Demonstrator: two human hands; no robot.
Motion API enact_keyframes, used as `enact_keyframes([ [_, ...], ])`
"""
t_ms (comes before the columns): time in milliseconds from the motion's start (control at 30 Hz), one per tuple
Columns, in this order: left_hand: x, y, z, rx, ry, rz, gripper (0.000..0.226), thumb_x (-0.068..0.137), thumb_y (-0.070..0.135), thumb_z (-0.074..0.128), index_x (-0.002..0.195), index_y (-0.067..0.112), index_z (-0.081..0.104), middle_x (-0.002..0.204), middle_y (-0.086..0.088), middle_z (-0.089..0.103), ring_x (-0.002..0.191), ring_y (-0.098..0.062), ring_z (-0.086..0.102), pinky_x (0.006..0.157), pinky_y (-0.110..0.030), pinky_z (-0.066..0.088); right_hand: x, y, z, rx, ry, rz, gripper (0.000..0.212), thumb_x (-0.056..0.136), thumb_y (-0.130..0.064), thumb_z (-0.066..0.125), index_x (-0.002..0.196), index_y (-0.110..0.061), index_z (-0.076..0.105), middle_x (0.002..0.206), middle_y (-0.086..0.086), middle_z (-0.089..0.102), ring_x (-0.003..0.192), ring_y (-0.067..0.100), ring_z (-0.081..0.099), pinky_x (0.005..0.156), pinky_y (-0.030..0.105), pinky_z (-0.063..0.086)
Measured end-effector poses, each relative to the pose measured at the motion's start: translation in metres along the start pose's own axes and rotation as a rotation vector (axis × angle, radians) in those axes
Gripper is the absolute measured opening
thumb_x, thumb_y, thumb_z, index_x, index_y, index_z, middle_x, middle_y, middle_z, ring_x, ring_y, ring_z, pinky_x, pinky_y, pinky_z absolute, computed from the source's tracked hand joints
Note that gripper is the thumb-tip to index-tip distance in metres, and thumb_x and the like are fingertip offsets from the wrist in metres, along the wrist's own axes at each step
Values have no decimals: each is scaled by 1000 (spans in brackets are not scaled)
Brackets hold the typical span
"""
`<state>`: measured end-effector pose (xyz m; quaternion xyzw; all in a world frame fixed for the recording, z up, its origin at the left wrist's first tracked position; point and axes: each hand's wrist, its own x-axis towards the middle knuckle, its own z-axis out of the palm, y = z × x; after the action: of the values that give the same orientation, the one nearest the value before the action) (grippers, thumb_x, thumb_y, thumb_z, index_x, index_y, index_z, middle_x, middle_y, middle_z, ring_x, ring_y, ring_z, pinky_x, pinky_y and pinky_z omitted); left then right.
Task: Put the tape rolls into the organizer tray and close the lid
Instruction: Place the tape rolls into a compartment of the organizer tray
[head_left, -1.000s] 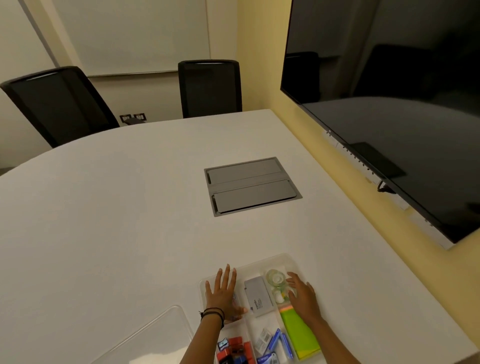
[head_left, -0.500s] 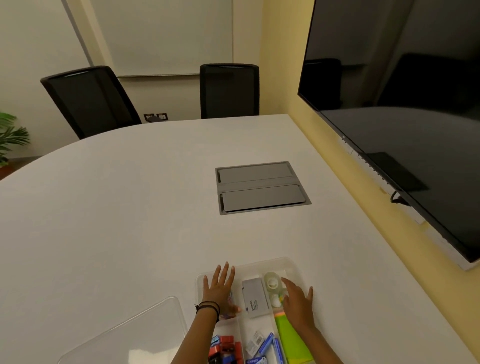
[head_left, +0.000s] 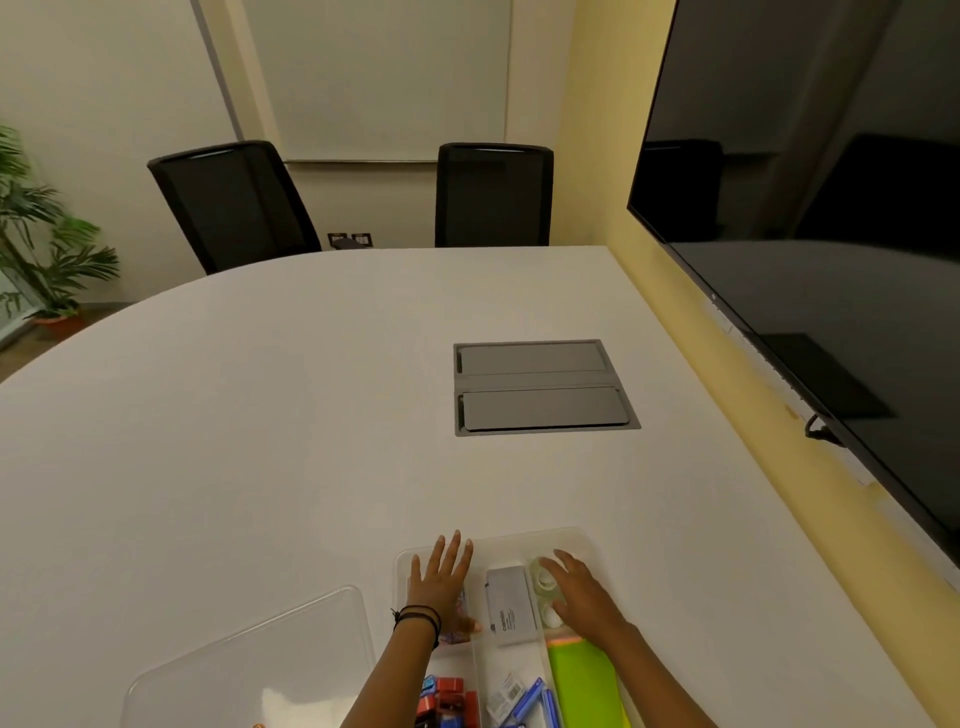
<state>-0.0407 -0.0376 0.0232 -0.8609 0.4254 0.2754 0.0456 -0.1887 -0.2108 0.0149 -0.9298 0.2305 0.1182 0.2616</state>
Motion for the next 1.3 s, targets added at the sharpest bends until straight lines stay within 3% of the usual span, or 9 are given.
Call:
enact_keyframes([
  [333,3,-3,2,-6,29,6,111,78,51,67,148,17,-13,158,-8,-18,146,-31,-15,118,-52,-2,26,-1,7,-113,-63,-45,56,93,-2,41,143,-24,26,151,14,20,136,27,31,105,34,40],
  [533,4,-4,5,-3,57,18,109,79,49,67,148,16,-12,158,-9,-18,146,-31,-14,118,-51,-2,30,-2,13,-212,-48,-36,71,86,14,37,145,-21,19,148,15,24,128,31,37,96,39,47],
  [733,3,-4,5,-27,69,36,109,79,45,68,148,15,-10,158,-10,-17,146,-31,-14,119,-45,-2,36,-6,11,-238,-39,-14,40,96,-17,41,136,-15,36,138,17,36,122,30,44,90,39,49],
  [1000,4,-4,5,-29,66,38,110,79,44,69,149,14,-10,158,-10,-16,145,-31,-14,120,-45,-1,41,-12,13,-188,8,41,31,89,2,41,115,-10,54,127,15,44,114,29,47,81,36,49],
  [1300,5,-5,7,-17,67,38,111,78,45,69,149,14,-10,158,-10,-16,145,-31,-14,121,-45,0,42,-15,18,-61,77,107,23,88,0,48,105,-9,59,120,12,50,110,24,49,80,31,48],
])
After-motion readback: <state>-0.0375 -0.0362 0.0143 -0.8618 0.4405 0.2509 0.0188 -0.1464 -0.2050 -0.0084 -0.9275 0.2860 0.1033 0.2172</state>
